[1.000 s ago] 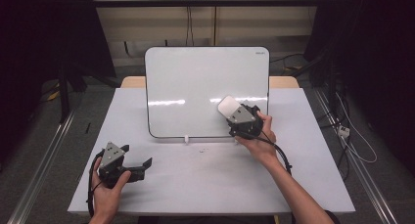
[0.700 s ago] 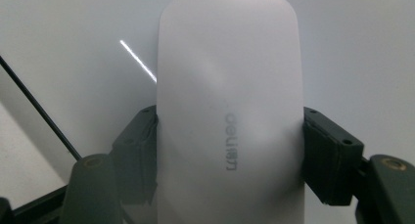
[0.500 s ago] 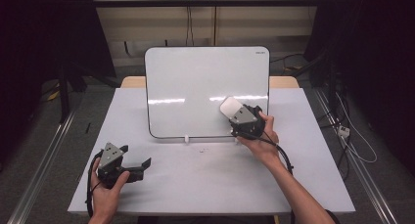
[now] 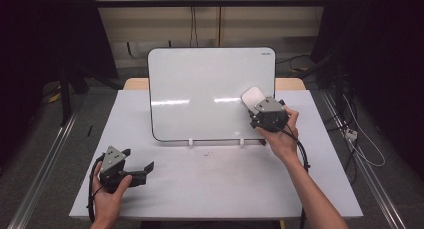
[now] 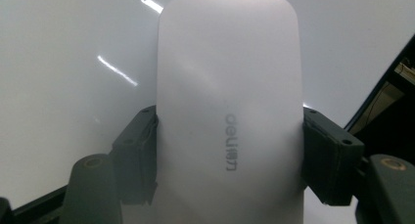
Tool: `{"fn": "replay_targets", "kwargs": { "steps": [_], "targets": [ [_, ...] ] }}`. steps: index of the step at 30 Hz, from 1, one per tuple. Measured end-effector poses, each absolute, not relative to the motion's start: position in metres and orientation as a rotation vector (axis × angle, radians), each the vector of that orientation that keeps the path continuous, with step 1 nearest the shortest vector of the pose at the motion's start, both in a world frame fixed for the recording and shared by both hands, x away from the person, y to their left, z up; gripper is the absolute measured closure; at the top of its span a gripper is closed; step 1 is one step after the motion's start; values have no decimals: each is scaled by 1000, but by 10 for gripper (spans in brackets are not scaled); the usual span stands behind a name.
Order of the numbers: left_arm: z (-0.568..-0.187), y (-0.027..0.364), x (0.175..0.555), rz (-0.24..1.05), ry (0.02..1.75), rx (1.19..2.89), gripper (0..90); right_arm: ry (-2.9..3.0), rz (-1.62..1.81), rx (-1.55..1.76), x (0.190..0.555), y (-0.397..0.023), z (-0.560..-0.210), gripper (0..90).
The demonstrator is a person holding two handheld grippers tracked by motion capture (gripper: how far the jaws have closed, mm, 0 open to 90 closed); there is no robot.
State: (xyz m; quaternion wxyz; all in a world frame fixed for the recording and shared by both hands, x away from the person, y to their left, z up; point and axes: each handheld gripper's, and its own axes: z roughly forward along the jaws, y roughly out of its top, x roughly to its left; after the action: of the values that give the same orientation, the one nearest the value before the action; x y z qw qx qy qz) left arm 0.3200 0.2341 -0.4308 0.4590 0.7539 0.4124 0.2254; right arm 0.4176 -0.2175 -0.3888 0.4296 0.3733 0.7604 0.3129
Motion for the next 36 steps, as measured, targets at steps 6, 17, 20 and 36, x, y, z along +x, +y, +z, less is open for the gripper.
{"fn": "replay_targets", "kwargs": {
  "steps": [6, 17, 20, 36],
  "targets": [
    [-432, 238, 319, 553, 1034, 1852, 58, 1907, 876, 997, 418, -226, -384, 313],
    [-432, 235, 319, 553, 1032, 1856, 59, 1879, 1021, 1030, 402, -236, -370, 313],
    [-431, 235, 319, 556, 1031, 1858, 59, 1882, 1007, 1013, 398, -236, -371, 313],
    [-431, 235, 320, 549, 1027, 1852, 58, 1866, 1000, 1027, 379, -249, -377, 314]
  ]
}}
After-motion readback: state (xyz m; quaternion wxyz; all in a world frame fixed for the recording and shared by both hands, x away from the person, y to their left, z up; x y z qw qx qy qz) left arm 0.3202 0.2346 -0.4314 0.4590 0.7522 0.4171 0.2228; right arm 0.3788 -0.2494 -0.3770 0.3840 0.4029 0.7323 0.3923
